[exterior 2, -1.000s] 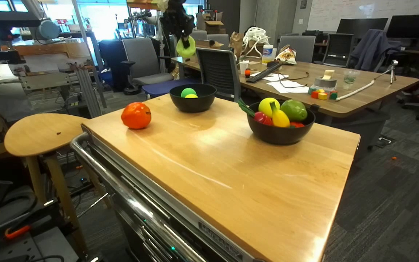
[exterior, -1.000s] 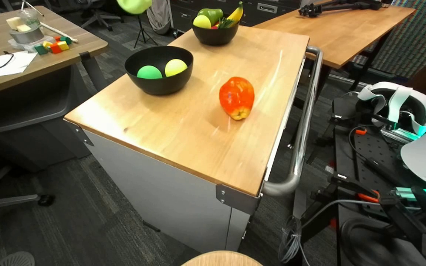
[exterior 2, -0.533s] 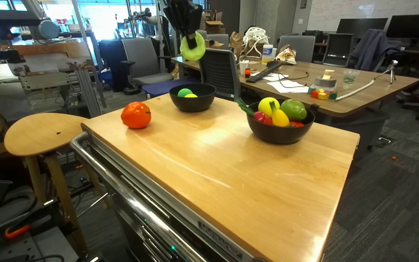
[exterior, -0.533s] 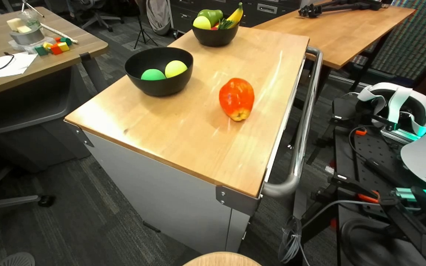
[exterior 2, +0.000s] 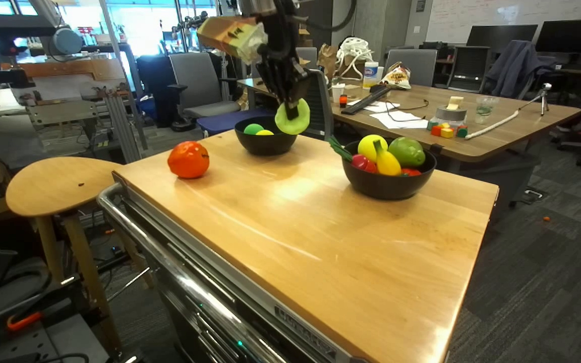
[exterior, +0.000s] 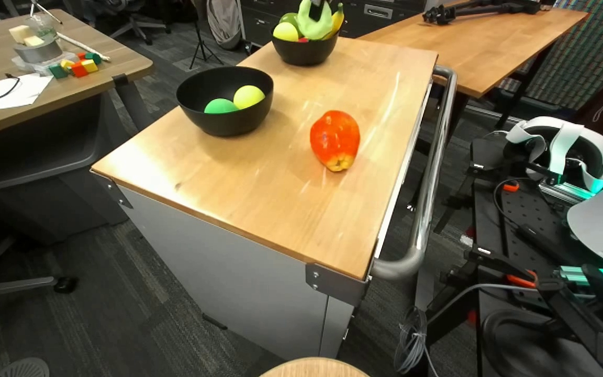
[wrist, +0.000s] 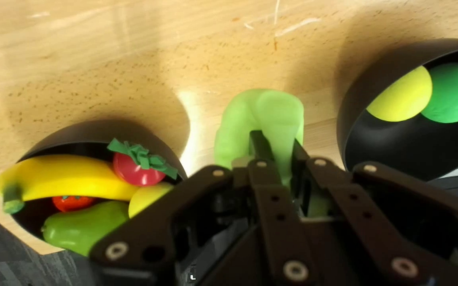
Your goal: Remove all the fruit toys from the bowls starting with the one on the left
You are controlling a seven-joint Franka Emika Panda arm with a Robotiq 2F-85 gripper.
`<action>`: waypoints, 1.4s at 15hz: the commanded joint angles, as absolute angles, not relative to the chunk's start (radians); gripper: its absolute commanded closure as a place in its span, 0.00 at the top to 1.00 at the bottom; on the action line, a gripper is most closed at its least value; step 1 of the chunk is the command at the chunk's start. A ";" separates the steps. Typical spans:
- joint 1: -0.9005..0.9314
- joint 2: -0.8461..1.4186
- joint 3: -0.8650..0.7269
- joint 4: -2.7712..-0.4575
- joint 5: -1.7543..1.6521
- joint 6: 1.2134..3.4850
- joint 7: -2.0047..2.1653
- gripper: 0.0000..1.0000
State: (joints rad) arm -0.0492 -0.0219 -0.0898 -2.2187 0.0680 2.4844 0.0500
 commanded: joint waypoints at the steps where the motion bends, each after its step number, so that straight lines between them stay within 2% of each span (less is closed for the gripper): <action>1: -0.044 0.081 -0.067 -2.192 0.088 2.585 0.020 0.03; 6: -0.041 0.172 -0.059 -2.199 0.022 2.598 0.047 0.04; 7: -0.040 0.179 -0.062 -2.199 0.006 2.590 0.051 0.37; 8: -0.038 0.183 -0.065 -2.201 -0.010 2.586 0.057 0.38; 9: -0.031 0.173 -0.072 -2.208 -0.050 2.581 0.073 0.43; 13: -0.004 0.053 -0.066 -2.255 -0.167 2.513 0.139 0.74; 16: 0.015 -0.049 -0.020 -2.265 -0.125 2.451 0.128 0.96; 17: 0.024 -0.076 -0.002 -2.259 -0.099 2.448 0.124 1.00; 21: 0.062 -0.056 0.047 -2.188 0.063 2.486 0.095 1.00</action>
